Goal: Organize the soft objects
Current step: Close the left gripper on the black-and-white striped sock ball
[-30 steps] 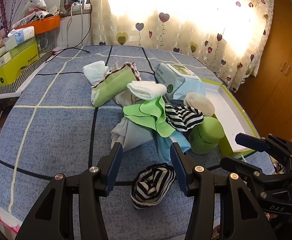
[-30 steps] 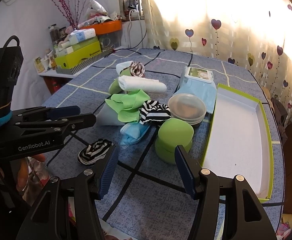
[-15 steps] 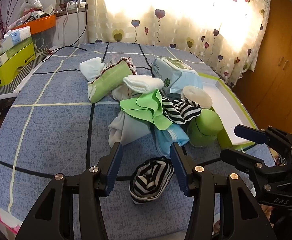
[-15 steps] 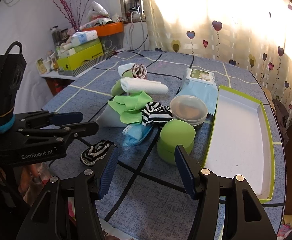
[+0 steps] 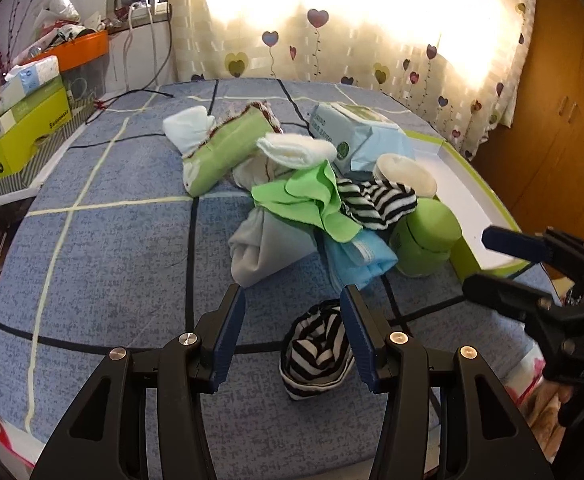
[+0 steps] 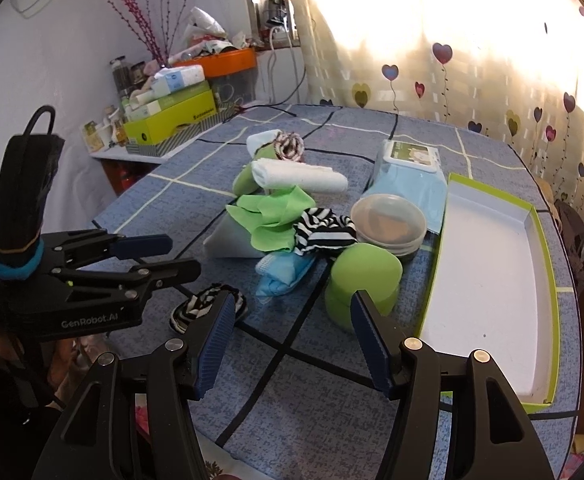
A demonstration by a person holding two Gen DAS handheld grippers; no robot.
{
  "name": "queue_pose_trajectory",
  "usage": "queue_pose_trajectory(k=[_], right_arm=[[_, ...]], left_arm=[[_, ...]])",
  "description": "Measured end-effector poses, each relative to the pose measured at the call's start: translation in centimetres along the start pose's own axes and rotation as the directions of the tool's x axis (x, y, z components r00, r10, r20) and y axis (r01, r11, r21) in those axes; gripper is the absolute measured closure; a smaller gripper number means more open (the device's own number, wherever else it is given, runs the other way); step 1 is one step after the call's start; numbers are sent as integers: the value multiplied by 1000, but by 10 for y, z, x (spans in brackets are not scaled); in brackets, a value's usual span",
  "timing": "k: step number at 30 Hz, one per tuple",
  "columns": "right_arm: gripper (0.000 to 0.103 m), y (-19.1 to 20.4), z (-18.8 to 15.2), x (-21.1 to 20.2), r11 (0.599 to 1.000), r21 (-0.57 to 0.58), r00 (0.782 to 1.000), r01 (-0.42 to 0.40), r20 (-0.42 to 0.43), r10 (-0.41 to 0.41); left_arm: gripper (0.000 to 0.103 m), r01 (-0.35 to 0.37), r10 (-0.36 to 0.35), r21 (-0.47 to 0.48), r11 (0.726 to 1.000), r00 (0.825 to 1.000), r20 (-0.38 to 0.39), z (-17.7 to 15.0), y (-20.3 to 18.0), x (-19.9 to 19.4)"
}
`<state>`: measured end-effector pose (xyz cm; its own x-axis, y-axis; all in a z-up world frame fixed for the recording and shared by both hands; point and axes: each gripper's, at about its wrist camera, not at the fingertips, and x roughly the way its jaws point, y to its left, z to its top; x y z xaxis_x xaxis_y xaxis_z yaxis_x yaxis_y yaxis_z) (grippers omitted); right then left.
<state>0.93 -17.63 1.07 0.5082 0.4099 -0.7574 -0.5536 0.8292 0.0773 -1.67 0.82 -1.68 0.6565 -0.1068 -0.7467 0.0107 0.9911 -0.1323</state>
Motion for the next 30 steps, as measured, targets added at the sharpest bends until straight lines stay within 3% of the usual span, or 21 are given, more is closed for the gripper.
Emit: queue_pose_trajectory(k=[8,16,23,24,25,26,30], right_arm=[[43,-7,-2,0,1000,21,1000,5,6,-5],[43,-7,-2,-1,1000,17,1000,7,6,-7],[43,-7,3,-1,1000,13,1000,19,10,-20],[43,-6,5,-1,1000,11,1000,22,13,-22],[43,-5,6,-1,1000,9,1000,24,15,-24],[43,-4,8,0,1000,7,1000,25,17,-26],[43,-2,16,3,999,-4,999,33,23,-33]], left_arm=[[52,68,-66,28,997,996,-62,-13,-5,16],[52,91,-86,33,995,988,-129,-24,-8,38],[53,104,-98,53,993,990,-105,-28,-9,38],[55,108,-102,49,993,989,-105,-28,-8,38],[71,103,-98,50,993,990,-105,-28,-8,38],[80,107,-102,45,993,989,-109,-26,-7,39],[86,122,-118,31,992,988,-99,-24,-2,35]])
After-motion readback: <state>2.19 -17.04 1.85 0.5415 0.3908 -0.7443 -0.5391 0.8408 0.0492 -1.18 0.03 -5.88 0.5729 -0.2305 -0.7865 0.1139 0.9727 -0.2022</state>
